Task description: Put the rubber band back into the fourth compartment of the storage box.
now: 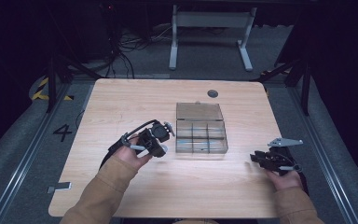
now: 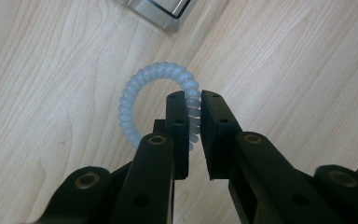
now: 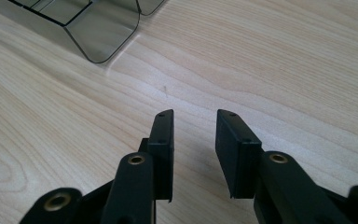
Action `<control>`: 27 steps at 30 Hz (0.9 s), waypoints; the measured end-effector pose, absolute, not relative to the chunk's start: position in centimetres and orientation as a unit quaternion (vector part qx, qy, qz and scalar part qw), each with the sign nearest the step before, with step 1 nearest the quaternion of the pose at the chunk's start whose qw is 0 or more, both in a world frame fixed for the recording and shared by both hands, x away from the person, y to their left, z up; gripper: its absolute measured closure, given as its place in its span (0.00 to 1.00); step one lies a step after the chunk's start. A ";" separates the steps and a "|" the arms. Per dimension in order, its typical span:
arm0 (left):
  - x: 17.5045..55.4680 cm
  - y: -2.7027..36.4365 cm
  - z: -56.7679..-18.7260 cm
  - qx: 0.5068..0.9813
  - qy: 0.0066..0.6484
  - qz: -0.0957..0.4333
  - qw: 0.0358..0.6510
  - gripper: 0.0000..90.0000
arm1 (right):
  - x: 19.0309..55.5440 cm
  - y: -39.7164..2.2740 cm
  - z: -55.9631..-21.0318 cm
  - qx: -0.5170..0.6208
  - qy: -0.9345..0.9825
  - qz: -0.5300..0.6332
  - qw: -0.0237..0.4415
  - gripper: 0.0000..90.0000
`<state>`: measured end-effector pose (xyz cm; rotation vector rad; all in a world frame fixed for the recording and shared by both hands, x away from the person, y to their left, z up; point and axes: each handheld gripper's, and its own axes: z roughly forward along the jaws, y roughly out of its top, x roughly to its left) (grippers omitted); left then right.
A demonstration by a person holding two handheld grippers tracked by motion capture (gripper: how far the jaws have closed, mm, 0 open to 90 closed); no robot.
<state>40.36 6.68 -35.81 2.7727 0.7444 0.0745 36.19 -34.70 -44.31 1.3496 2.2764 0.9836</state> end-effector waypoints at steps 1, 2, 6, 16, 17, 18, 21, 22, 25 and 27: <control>40.5 6.5 -35.8 0.957 0.256 0.026 0.136 0.92 | 36.2 -34.7 -44.3 0.472 0.796 0.345 0.158 0.76; 40.6 6.4 -35.8 0.957 0.256 0.025 0.136 0.92 | 36.2 -34.7 -44.3 0.473 0.795 0.345 0.158 0.76; 41.0 5.7 -35.5 0.957 0.251 0.027 0.140 0.92 | 36.3 -34.7 -44.3 0.471 0.796 0.346 0.157 0.75; 41.9 4.0 -34.7 0.959 0.239 0.027 0.150 0.92 | 36.3 -34.7 -44.2 0.467 0.798 0.348 0.156 0.75; 41.9 3.8 -34.7 0.959 0.238 0.026 0.150 0.92 | 36.3 -34.7 -44.2 0.467 0.798 0.348 0.156 0.75; 42.0 3.5 -34.7 0.960 0.237 0.025 0.150 0.92 | 36.3 -34.7 -44.2 0.467 0.798 0.349 0.155 0.75; 42.2 3.1 -34.6 0.960 0.234 0.024 0.154 0.92 | 36.2 -34.7 -44.2 0.468 0.797 0.350 0.154 0.75; 42.3 2.9 -34.6 0.960 0.232 0.021 0.156 0.92 | 36.2 -34.7 -44.2 0.467 0.798 0.349 0.153 0.75; 42.5 2.5 -34.6 0.960 0.228 0.015 0.159 0.92 | 36.2 -34.7 -44.2 0.468 0.797 0.350 0.154 0.75; 42.7 2.2 -34.7 0.961 0.223 0.014 0.163 0.91 | 36.2 -34.8 -44.2 0.469 0.796 0.351 0.155 0.75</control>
